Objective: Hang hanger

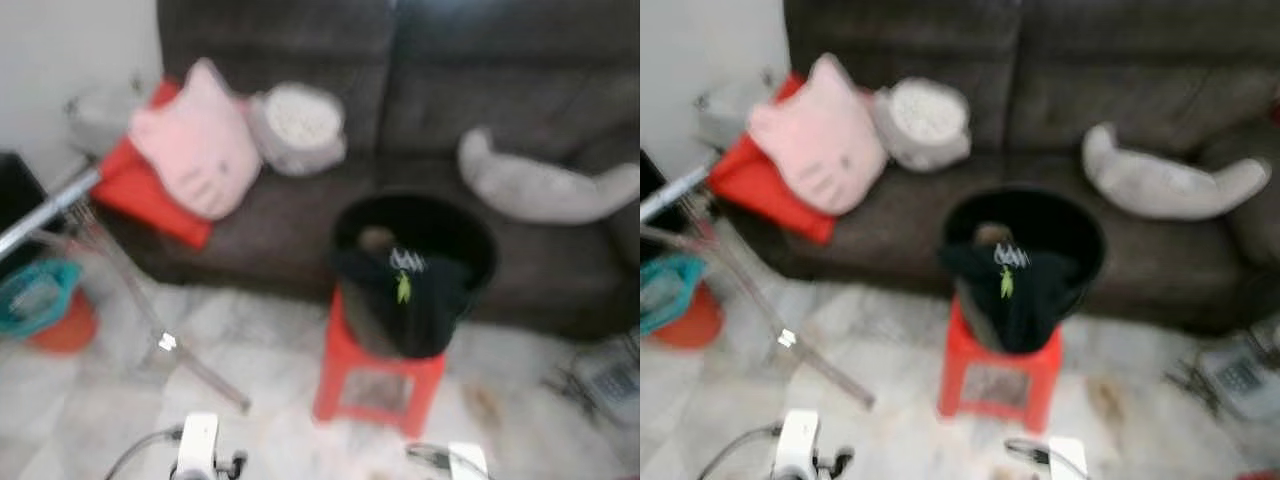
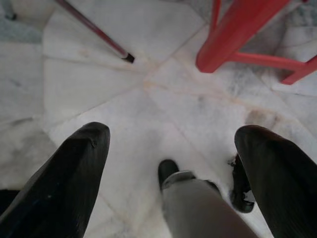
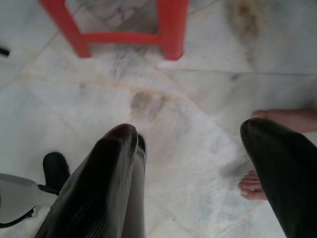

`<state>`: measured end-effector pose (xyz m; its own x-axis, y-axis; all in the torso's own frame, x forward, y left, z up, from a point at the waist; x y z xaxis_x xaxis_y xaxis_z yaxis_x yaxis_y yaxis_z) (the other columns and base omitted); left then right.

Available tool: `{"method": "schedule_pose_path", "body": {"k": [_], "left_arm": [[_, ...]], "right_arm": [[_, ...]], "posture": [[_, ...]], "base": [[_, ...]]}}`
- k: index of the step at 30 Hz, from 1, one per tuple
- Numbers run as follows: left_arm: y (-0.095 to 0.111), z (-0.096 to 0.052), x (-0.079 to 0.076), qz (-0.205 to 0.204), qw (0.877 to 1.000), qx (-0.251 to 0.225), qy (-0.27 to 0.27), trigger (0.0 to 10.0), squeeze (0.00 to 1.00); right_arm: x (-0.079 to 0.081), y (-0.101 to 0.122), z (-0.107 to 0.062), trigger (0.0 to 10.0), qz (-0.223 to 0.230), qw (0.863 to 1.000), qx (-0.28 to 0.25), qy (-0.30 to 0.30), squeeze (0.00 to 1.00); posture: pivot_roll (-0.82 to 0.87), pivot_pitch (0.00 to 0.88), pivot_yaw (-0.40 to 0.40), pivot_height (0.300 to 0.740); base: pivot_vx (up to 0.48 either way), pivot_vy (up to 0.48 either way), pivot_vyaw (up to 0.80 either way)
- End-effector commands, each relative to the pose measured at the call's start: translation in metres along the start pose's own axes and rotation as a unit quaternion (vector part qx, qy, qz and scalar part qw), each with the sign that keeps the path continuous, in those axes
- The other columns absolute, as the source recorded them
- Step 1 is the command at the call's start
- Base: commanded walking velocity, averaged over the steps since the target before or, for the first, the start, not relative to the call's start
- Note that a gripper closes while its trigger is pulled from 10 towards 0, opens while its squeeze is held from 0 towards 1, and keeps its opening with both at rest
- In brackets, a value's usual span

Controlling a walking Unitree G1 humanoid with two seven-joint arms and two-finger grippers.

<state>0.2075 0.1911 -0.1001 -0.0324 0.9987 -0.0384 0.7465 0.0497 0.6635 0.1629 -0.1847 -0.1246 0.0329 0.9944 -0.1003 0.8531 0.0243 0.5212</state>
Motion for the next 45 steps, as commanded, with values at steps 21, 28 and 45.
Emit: {"method": "schedule_pose_path", "body": {"k": [21,28,45], "left_arm": [[-0.0133,-0.0043,0.0094,-0.005,1.0,0.022,0.008,10.0,0.0],[-0.0135,-0.0044,0.0097,-0.003,1.0,0.022,0.007,10.0,0.0],[-0.0145,-0.0048,0.011,0.002,1.0,0.027,0.005,10.0,0.0]], "right_arm": [[0.009,-0.0049,-0.0011,10.0,0.008,1.0,0.005,0.011,0.0],[0.01,-0.0046,-0.0011,10.0,0.014,1.0,0.004,0.013,0.0],[0.0121,-0.0025,-0.0014,10.0,0.017,1.0,-0.008,0.011,0.0]], "posture": [[0.01,0.0,0.022,0.74],[0.01,0.0,0.024,0.74],[-0.01,0.0,0.04,0.74]], "base": [[0.0,0.0,0.0],[0.0,0.0,-0.26],[0.137,0.0,-0.09]]}}
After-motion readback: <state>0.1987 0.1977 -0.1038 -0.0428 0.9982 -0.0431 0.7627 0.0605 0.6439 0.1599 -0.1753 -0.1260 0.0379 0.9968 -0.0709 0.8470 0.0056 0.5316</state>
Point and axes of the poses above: a point about 5 cm out from each wrist's last joint towards the gripper, its own z axis pointing out of the wrist towards the gripper, its own y axis along the axis of the wrist's last joint, x = y × z, the point moved 3 cm from there along z, pointing out of the wrist towards the gripper, and after that the axes turned 4 degrees about -z, right-handed, at the moved point
